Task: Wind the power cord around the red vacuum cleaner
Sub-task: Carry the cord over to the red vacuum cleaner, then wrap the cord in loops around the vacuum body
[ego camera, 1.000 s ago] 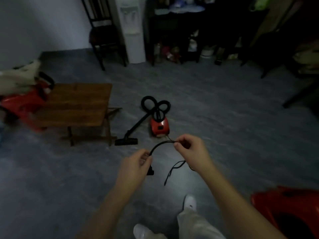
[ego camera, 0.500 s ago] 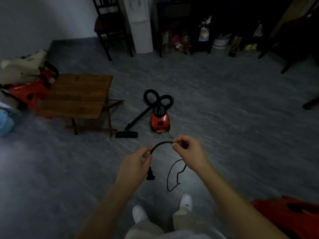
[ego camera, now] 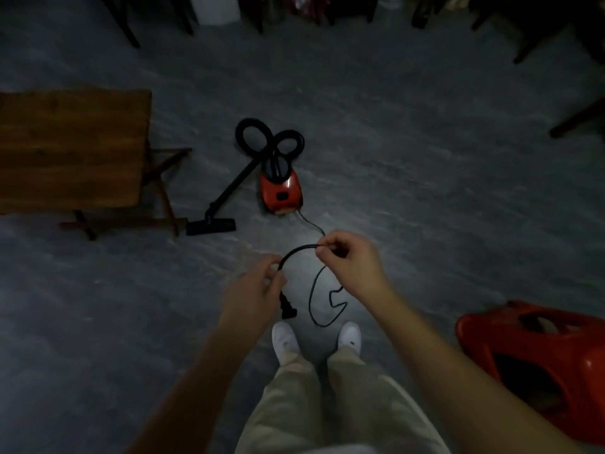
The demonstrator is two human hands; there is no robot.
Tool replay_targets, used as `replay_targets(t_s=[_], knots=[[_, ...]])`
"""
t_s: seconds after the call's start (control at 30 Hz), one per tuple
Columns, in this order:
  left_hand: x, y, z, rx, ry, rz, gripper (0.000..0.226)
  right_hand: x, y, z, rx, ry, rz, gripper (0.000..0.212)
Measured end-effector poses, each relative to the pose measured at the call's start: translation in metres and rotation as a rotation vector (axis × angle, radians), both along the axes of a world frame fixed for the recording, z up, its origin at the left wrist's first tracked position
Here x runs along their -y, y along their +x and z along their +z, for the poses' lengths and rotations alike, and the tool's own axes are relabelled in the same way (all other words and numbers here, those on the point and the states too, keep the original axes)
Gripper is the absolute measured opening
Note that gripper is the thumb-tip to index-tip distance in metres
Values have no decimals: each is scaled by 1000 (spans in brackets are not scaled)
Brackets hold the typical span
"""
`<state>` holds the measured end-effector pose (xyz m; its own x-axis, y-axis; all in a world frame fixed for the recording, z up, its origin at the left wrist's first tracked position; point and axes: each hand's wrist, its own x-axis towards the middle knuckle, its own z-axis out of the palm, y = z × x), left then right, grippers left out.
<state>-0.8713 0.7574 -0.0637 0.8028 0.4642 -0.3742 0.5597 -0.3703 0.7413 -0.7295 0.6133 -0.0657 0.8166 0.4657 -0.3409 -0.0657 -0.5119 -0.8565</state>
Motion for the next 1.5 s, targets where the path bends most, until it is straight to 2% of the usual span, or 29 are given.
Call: replay_targets(t_s=[0.17,0.33,0.6,0.83,0.9,0.97,1.17,1.33,1.43,1.5], knots=[[-30,17,-63,-93,-9,-47,18,-30,6,-77,-57,-20,-31,3],[-46,26,-153,-102,-122,84,10,-51,11,-162,-111,5,-47,5],[-45,43,-322,-13,-330,413,14,-35,32,-340,-113,-9,-72,5],[-50,82,-429,82,-315,413,10,-41,70,-455,-64,49,20,17],[-62,97,-454,113,-268,391,11,-56,89,-473,-31,98,28,19],[-77,112,-472,164,-235,423,11,-75,111,-483,10,142,38,12],[-123,156,-496,365,-180,443,17,-122,162,-500,202,227,69,16],[-142,186,-489,525,-188,394,16,-136,186,-484,313,299,48,10],[-138,193,-477,546,-240,419,20,-132,186,-468,302,348,11,17],[-133,194,-473,549,-275,433,22,-127,183,-466,279,356,-7,14]])
